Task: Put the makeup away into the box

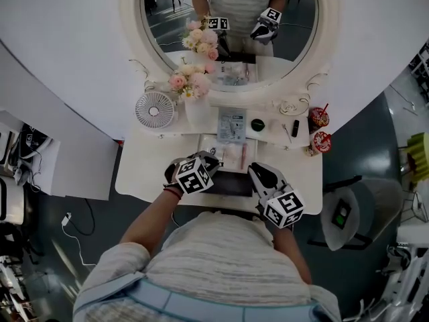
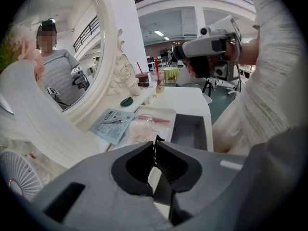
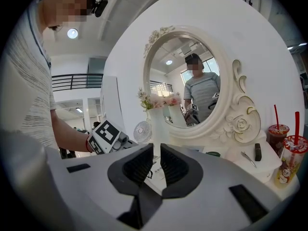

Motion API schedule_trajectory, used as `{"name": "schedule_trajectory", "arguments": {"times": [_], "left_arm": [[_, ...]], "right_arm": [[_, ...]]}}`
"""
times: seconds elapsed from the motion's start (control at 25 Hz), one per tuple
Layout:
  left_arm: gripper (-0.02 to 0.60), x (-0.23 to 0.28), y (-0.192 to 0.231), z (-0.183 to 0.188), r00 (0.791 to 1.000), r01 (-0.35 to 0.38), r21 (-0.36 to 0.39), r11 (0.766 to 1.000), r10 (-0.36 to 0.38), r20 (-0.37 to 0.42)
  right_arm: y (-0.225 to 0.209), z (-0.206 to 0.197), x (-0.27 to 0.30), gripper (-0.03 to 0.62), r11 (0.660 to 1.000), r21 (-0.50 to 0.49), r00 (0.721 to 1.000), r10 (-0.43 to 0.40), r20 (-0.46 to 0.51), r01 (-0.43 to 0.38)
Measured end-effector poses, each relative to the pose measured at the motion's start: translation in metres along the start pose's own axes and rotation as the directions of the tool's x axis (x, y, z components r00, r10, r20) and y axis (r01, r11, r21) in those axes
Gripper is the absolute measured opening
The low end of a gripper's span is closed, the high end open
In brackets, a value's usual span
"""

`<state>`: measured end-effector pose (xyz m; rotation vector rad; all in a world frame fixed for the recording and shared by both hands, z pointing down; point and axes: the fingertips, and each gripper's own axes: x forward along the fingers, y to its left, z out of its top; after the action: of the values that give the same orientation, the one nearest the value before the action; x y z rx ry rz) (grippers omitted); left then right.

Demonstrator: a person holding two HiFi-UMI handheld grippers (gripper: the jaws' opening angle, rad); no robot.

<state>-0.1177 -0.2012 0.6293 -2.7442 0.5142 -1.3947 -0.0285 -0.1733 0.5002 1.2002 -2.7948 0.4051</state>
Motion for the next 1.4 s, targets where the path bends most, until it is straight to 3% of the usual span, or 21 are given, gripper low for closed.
{"name": "schedule_trajectory", "arguments": {"times": [0.36, 0.8, 1.4], "left_arm": [[0.029, 0.003, -0.028, -0.006, 0.999, 0.038, -0.036, 0.999, -0.038, 0.007], [0.028, 0.011, -0.057, -0.023, 0.993, 0.105, -0.075, 0.992, -0.108, -0.038], [0.029, 0.02, -0.074, -0.028, 0.98, 0.19, -0.077, 0.979, -0.194, -0.044]], "right_arm": [[0.006, -0.002, -0.001, 0.011, 1.0, -0.003, 1.0, 0.018, -0.01, -0.018], [0.012, -0.006, 0.002, 0.011, 0.999, -0.006, 0.999, 0.04, -0.024, -0.04], [0.008, -0.008, 0.005, 0.011, 1.0, -0.002, 0.999, 0.029, -0.035, -0.029]]}}
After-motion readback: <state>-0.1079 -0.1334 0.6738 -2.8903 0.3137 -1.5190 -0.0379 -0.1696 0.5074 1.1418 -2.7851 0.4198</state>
